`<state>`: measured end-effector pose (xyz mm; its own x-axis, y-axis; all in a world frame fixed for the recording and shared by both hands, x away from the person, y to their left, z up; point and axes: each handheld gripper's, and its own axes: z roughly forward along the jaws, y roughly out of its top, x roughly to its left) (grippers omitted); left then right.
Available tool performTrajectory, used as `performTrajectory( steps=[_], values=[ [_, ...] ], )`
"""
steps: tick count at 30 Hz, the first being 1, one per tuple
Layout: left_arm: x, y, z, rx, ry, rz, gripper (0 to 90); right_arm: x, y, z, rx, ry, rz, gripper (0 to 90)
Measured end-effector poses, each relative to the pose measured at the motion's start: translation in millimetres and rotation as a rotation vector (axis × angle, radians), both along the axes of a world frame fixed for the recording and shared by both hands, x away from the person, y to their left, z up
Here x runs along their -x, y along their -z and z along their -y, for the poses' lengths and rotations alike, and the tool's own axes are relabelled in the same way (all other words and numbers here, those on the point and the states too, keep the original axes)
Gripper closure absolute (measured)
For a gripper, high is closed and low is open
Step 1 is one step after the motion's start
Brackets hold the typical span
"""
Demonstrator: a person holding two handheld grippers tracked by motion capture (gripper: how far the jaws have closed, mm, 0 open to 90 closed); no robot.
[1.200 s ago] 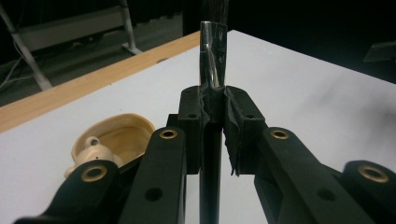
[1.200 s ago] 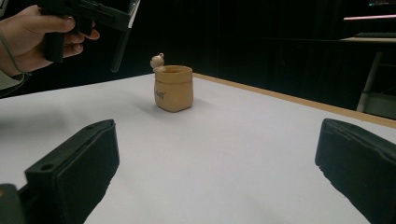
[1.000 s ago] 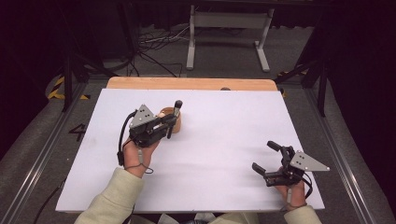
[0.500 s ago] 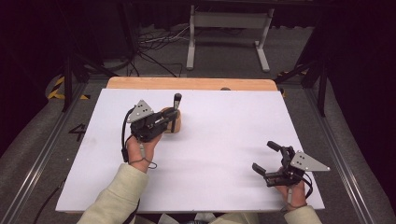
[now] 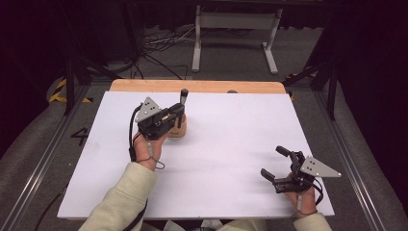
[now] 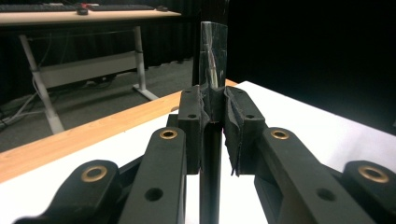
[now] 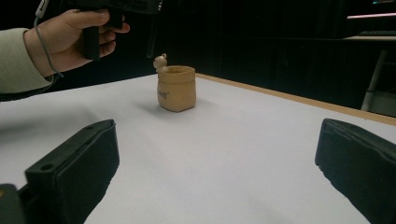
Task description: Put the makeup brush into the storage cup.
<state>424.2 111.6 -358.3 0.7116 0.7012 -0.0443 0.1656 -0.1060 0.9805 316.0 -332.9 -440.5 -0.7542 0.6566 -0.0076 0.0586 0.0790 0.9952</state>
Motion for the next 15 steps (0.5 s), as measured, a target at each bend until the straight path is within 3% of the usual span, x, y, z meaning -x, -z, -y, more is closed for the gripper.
performTrajectory(
  steps=[4,12,15],
  values=[
    [-4.4,0.3,0.0,-0.001,-0.009,-0.008,77.8,0.4,0.0,-0.2,0.001,-0.004,0.002,0.0],
    [-15.0,1.8,-0.7,-0.009,-0.047,0.027,77.7,0.8,-0.2,1.1,-0.004,-0.002,0.004,0.0],
    [-17.8,2.1,-1.2,-0.014,-0.046,0.023,77.6,1.0,-0.2,1.2,-0.008,-0.002,0.002,0.0]
  ],
)
